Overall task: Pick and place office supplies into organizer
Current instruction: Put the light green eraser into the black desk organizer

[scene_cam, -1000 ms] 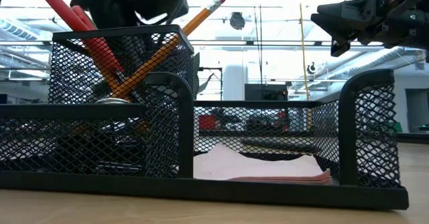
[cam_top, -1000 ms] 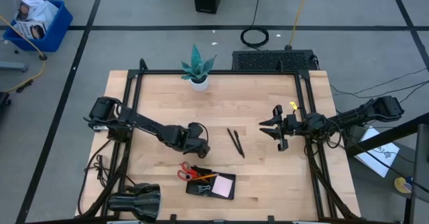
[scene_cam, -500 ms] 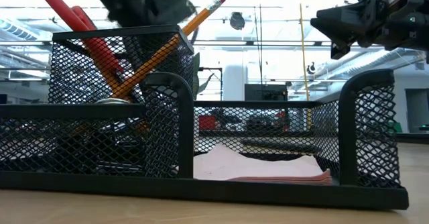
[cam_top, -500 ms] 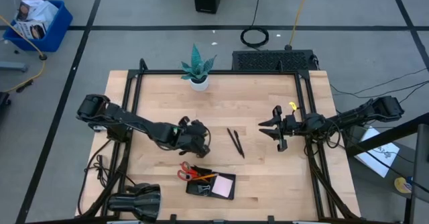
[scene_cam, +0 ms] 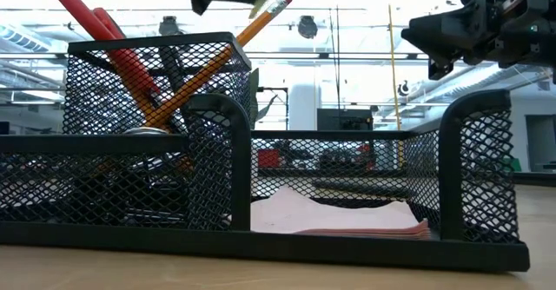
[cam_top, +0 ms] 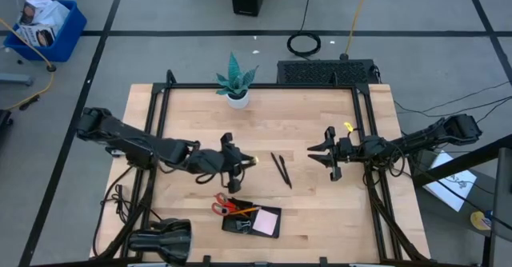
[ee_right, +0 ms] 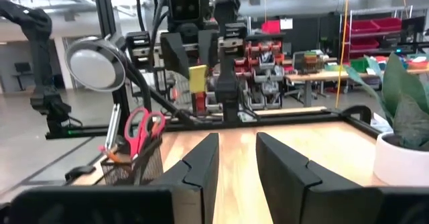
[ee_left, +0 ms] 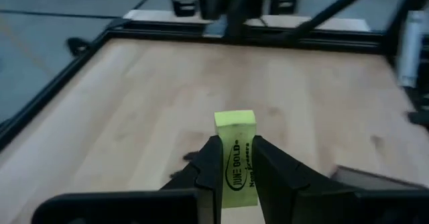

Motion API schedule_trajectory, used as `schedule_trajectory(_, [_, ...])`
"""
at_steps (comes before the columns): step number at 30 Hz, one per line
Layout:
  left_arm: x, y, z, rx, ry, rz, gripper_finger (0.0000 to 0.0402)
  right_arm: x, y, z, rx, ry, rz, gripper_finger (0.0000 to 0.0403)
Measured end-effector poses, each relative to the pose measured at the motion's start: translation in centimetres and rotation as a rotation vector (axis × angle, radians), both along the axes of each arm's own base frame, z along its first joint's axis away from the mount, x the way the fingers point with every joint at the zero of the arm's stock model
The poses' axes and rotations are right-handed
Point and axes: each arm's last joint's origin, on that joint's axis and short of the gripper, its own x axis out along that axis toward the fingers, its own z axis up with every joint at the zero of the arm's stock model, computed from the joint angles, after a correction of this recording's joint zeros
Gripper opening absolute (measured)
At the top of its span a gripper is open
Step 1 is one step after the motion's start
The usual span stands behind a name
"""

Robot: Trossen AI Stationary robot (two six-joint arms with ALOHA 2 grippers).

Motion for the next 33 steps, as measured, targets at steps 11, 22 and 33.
schedule_trajectory(11, [-1.6, -2.3, 2.3, -0.036, -0.090, -0.277, 0.0065, 0.0, 0.0, -0.1, -0.001, 0.008, 0.000, 0.0091])
schedule_trajectory(22, [-1.8, -5.6, 2.0, 0.026, -0.145, -0.394, 0.0065, 0.0, 0.0, -0.1, -0.001, 0.007, 0.000, 0.0091])
schedule_trajectory(33, [-1.6, -6.4, 2.0, -0.061, -0.183, -0.397, 0.0065, 0.0, 0.0, -0.1, -0.001, 0.008, 0.000, 0.0091])
